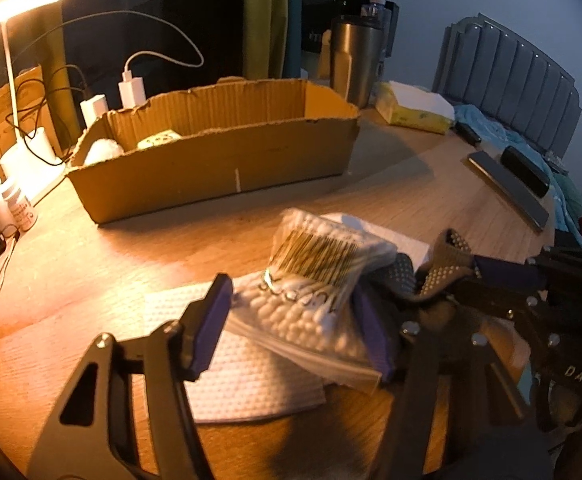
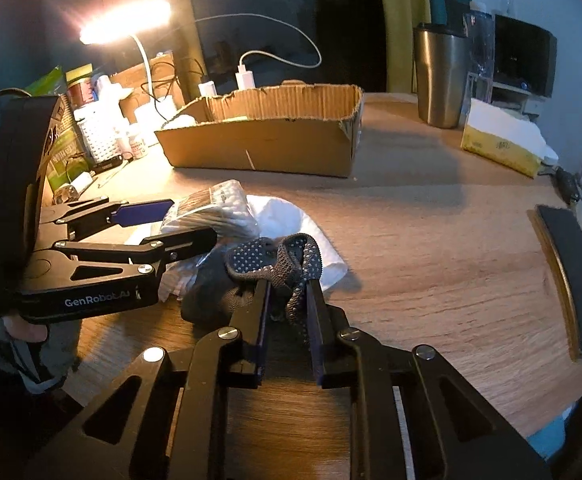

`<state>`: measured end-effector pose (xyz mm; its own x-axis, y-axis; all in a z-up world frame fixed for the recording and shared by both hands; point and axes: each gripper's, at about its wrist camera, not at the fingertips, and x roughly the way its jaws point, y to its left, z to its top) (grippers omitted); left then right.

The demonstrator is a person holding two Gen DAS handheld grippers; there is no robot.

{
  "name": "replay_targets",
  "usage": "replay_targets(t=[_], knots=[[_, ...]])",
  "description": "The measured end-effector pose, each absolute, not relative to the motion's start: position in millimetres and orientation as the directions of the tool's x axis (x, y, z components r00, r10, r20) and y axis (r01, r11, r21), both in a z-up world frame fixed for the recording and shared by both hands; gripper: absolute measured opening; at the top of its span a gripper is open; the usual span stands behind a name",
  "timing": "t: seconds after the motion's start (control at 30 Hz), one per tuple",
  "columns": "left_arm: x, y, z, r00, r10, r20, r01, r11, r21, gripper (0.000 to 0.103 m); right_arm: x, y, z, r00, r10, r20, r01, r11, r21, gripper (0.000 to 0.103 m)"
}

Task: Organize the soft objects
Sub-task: 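Grasp the cotton swab bag with the left gripper while the right grasps the grey dotted glove, then carry the cotton swab bag and grey glove into the cardboard box with both grippers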

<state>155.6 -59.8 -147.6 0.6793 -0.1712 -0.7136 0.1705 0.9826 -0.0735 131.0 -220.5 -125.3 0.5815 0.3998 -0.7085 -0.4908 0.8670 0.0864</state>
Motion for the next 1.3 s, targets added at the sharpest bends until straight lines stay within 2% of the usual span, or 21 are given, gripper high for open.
replay_targets(t=[1.3], knots=[[137,-6,-64,0.824,-0.134,-0.550,0.094,0.990,-0.101,0.061,144,-202,-51,0.683,0.416,-0.600,-0.508,0.861,0.019,0.018]])
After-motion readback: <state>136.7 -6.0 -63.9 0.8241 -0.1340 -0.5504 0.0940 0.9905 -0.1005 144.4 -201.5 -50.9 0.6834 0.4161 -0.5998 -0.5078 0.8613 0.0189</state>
